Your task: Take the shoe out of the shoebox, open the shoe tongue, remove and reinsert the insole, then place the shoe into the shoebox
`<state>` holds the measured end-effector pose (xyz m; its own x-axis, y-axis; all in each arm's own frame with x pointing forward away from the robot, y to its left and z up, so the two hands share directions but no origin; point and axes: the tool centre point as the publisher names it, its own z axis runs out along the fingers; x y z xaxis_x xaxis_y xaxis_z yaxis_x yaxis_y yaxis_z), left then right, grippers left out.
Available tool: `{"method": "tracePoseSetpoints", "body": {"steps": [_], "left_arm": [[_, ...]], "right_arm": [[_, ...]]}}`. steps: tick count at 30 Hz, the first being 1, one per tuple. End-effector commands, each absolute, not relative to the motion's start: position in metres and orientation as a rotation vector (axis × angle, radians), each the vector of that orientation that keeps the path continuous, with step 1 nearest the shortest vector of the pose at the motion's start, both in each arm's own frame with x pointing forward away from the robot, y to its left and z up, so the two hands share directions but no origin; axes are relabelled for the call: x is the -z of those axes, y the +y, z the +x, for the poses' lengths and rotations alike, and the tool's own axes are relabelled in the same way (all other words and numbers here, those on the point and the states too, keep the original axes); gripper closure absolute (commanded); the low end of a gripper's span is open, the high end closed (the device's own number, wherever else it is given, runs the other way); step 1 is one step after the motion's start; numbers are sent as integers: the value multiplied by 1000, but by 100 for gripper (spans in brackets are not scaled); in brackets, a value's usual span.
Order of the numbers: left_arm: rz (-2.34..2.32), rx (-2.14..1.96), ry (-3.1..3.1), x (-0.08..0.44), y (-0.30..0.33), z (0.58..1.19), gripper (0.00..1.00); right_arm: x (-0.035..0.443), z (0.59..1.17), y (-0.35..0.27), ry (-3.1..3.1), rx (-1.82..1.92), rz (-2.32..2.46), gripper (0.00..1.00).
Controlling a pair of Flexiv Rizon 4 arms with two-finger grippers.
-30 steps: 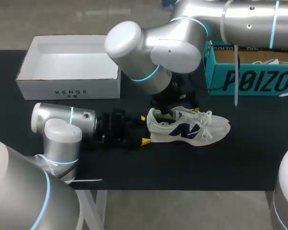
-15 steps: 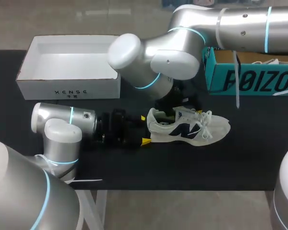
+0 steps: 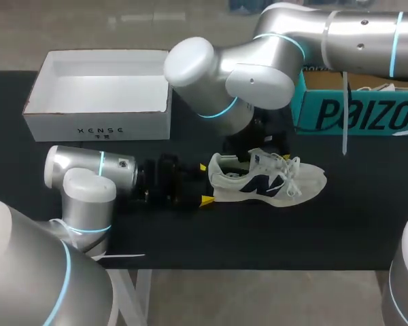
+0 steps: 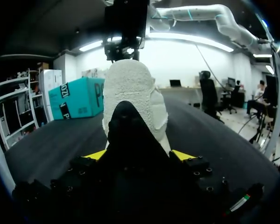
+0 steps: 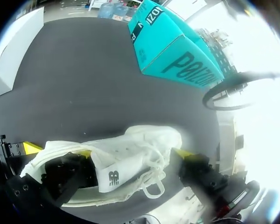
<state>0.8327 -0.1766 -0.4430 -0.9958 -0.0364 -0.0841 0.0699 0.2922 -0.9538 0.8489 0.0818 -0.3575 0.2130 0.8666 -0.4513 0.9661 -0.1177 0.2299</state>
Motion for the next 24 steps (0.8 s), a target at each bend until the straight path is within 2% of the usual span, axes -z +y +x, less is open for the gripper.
{"method": "tracePoseSetpoints", "body": {"steps": [1, 2, 4, 5, 6, 7, 24], "left_arm": [[31, 1813, 2454, 444, -178, 832, 100], [31, 1813, 2454, 444, -178, 832, 100], [31, 1813, 2454, 444, -178, 832, 100], [31, 1813, 2454, 444, -178, 832, 100], [31, 1813, 2454, 444, -178, 832, 100], [31, 1813, 2454, 444, -178, 832, 100], [31, 1813, 2454, 444, -178, 832, 100]], "right_arm": [[353, 845, 75, 1701, 257, 2030, 33], [353, 845, 74, 1701, 252, 2036, 51], [352, 844, 72, 1707, 240, 2055, 75], [352, 844, 71, 1708, 238, 2058, 81], [352, 843, 70, 1709, 236, 2063, 95], [352, 843, 70, 1715, 232, 2070, 100], [323, 833, 18, 1616, 143, 2217, 100]]}}
